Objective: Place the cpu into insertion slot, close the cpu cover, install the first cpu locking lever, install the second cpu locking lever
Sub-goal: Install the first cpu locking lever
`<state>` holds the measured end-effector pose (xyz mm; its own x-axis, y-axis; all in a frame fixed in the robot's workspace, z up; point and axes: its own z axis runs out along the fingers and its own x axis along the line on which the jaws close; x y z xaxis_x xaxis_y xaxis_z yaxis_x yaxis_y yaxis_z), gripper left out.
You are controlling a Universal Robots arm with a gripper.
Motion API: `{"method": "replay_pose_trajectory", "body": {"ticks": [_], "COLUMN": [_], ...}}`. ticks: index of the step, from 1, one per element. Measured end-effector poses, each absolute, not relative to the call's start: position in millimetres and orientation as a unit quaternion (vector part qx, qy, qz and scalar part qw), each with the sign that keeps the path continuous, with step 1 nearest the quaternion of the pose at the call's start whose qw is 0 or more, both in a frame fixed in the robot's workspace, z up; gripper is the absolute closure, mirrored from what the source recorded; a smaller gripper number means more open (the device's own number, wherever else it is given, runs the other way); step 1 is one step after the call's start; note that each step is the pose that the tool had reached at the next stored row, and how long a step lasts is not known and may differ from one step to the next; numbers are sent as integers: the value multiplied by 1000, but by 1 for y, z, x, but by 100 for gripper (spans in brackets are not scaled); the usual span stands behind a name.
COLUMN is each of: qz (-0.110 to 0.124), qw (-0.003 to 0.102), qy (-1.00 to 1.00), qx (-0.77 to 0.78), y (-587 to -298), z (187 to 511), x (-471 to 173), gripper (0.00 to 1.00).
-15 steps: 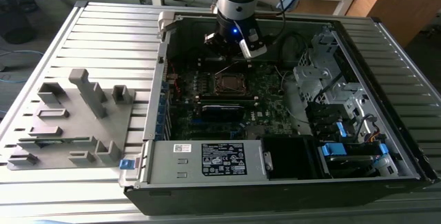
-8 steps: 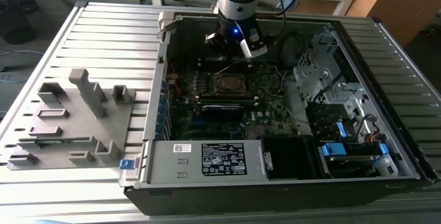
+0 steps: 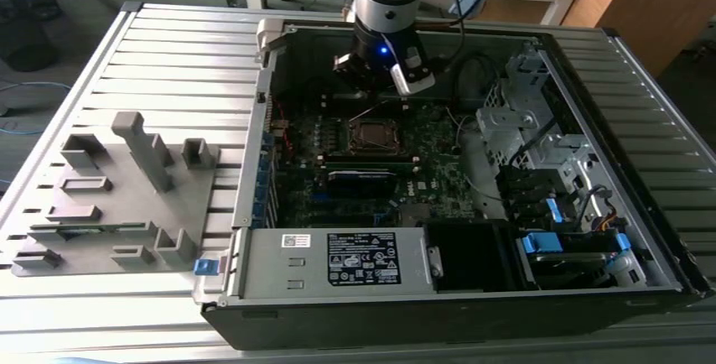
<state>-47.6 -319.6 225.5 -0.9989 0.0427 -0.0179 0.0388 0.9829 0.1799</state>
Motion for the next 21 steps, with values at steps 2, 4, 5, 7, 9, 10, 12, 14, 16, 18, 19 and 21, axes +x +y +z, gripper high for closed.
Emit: {"method": "replay_pose_trajectory", "body": {"ticks": [2, 4, 5, 7, 9, 10, 12, 14, 16, 18, 19, 21], "qz": [90, 90, 90, 90, 90, 90, 90, 90, 90, 90, 90, 90], "qw": [11, 11, 11, 11, 11, 11, 11, 11, 11, 11, 11, 11], "qy": [996, 996, 996, 996, 996, 996, 996, 996, 996, 996, 996, 996], "qx": [20, 21, 21, 21, 20, 20, 20, 21, 21, 20, 20, 20], "y": [-320, -320, -320, -320, -320, -320, -320, -320, -320, -320, -320, -320], "z": [225, 224, 224, 223, 222, 221, 220, 220, 220, 219, 219, 219], "x": [-47, -47, -47, -46, -46, -46, -45, -45, -45, -45, -45, -45], "gripper": [89, 89, 89, 89, 89, 89, 89, 89, 89, 89, 89, 89]}}
